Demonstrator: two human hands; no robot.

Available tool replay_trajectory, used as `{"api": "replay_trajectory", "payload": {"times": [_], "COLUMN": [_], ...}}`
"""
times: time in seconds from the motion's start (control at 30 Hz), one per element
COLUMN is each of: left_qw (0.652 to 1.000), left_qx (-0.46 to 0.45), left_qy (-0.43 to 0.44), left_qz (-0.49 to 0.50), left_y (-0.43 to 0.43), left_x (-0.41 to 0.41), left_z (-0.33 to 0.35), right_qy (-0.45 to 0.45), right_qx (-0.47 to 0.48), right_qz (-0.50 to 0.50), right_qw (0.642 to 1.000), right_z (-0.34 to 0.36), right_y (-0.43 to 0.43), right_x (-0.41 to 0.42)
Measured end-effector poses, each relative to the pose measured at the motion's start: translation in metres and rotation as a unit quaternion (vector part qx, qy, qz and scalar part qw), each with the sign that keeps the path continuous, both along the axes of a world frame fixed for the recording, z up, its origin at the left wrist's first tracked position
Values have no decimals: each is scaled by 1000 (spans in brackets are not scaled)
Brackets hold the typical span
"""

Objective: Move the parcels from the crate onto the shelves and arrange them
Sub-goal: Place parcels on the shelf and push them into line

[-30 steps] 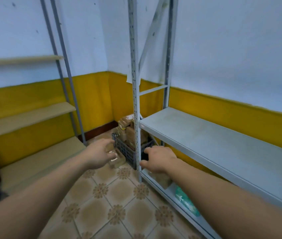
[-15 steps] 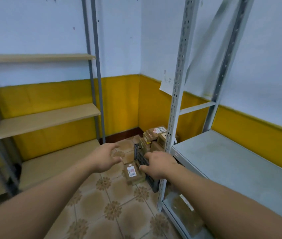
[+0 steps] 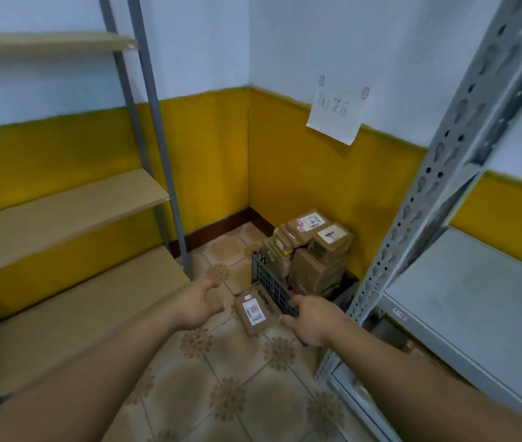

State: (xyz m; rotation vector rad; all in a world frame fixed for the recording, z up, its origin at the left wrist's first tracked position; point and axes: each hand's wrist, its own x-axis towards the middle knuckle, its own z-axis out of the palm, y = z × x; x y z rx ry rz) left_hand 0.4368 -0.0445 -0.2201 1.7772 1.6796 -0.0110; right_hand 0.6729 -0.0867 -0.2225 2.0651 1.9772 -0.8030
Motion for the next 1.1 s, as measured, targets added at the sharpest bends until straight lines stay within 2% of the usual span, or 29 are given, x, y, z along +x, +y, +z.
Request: {"api": "replay_trajectory", "payload": {"times": [0.13,0.37,0.53,0.63,0.77,0.9,1.0,1.1], "left_qw": [999,990,983,968,947,926,907,902], "left_qx": [-43,-111,-157,-200,-215,-221,-243,-240], "left_qy": [12,66,68,82,113,146,180,193], "left_qz": [-28,-60,-65,-125,-212,-268,-293,-301], "left_y": [62,189,275,322,383,449,483,508], "left_x": [1,3,3,1,3,-1,-3,2], "left_z": [-38,-97,-125,-147,-191,-258,-308,-368], "right_qy": [0,61,93,94,107,135,170,183], "right_qx": [-50,-109,-145,-155,-177,-167,-173,-190], "right_qz": [-32,-94,-134,-178,-277,-410,-465,-481], "right_qw": [998,988,976,967,938,886,852,836], "right_z": [-28,-93,-128,-149,-191,-252,-308,-373], "right_y": [54,175,243,268,290,317,334,347], "right_x": [7,21,27,27,19,-6,-28,-44]}}
